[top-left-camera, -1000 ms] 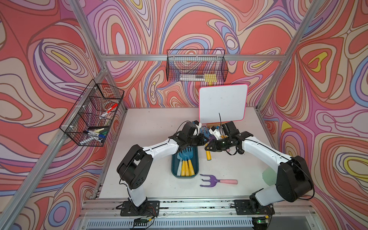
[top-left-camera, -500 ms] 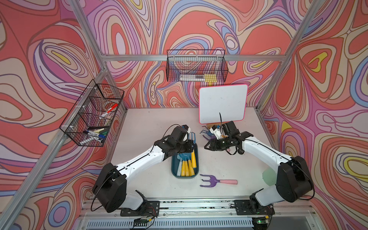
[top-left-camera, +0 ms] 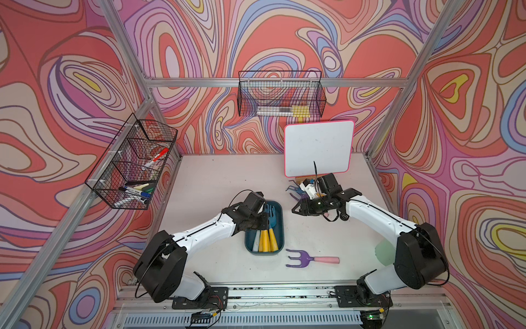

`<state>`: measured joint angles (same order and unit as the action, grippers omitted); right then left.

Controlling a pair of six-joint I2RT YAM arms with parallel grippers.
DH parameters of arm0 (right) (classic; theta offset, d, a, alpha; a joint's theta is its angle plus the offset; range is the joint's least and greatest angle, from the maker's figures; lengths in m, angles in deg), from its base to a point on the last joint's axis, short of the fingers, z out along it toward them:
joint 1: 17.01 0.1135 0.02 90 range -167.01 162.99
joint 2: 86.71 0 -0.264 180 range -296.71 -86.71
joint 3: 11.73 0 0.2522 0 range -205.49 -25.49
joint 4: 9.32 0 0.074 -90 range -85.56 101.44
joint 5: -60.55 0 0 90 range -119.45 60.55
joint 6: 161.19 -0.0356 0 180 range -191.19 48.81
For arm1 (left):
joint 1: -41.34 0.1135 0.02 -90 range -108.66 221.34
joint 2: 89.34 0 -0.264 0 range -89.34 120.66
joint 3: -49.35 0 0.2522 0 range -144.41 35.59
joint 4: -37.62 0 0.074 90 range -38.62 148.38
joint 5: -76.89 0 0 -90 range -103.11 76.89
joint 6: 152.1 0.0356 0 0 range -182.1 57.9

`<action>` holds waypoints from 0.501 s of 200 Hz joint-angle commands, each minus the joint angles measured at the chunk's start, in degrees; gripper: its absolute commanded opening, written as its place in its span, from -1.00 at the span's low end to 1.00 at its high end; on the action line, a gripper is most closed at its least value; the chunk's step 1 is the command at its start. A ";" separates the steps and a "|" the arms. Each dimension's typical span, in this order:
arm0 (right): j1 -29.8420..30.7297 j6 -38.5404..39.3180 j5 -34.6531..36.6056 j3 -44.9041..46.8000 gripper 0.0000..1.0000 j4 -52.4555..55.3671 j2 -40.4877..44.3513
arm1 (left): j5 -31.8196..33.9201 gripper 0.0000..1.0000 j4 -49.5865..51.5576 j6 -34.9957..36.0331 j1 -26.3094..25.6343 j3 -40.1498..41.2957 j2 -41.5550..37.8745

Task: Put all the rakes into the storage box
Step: Place the rake in the storage box.

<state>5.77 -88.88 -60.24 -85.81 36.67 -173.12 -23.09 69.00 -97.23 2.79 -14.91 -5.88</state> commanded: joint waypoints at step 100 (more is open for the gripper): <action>-0.29 -0.13 1.39 0.81 -0.08 -0.65 -0.34 | 1.54 -0.21 0.94 -1.81 0.29 2.10 -1.09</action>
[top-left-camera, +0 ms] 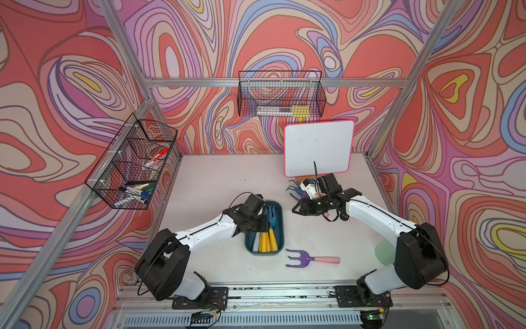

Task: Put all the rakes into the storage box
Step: Place the rake in the storage box, then pick up the rake at the center of the board.

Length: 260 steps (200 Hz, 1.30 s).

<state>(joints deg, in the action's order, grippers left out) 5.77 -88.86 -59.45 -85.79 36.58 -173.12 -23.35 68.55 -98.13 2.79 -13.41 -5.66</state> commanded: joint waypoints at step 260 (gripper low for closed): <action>-4.29 -2.82 35.02 -8.51 0.15 7.64 -16.01 | 14.87 -0.23 8.54 -3.67 0.14 -11.50 3.69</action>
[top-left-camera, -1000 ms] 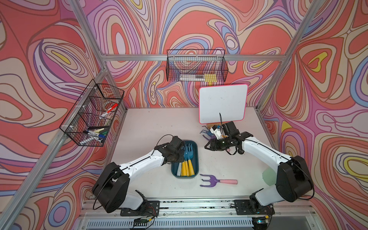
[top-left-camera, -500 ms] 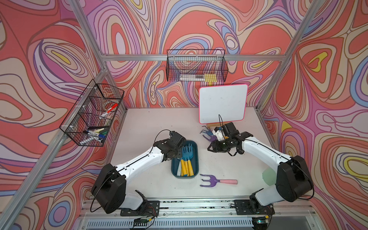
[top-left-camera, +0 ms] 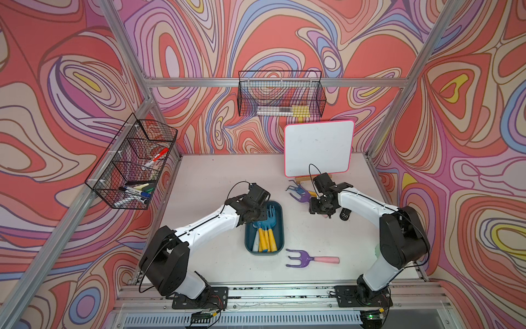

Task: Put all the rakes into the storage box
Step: Pick up the rake at the center of the board.

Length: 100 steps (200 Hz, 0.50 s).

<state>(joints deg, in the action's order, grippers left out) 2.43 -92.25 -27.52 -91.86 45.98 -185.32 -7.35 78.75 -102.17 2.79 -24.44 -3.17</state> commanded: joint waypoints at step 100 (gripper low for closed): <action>-1.09 -0.21 -10.47 5.36 -0.62 -8.38 -5.24 | -2.87 -0.23 -3.01 -0.75 0.18 0.00 2.35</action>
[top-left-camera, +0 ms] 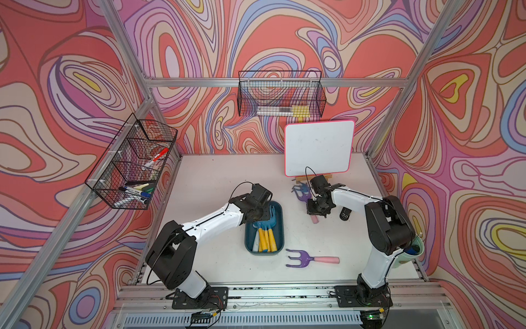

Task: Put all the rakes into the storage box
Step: Pick up the rake at the center of the board.

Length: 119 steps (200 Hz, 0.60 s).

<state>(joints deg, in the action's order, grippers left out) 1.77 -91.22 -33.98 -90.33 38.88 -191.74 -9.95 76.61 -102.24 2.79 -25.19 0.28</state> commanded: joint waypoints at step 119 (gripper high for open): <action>-0.15 1.11 -17.06 -0.25 -0.69 12.61 14.34 | -7.39 -0.18 -4.23 0.80 -0.05 -1.54 0.47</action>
<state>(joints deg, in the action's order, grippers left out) 1.38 -91.81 -46.33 -87.40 47.67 -179.74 -12.86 75.43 -102.57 2.75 -25.12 0.02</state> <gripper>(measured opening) 0.242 0.389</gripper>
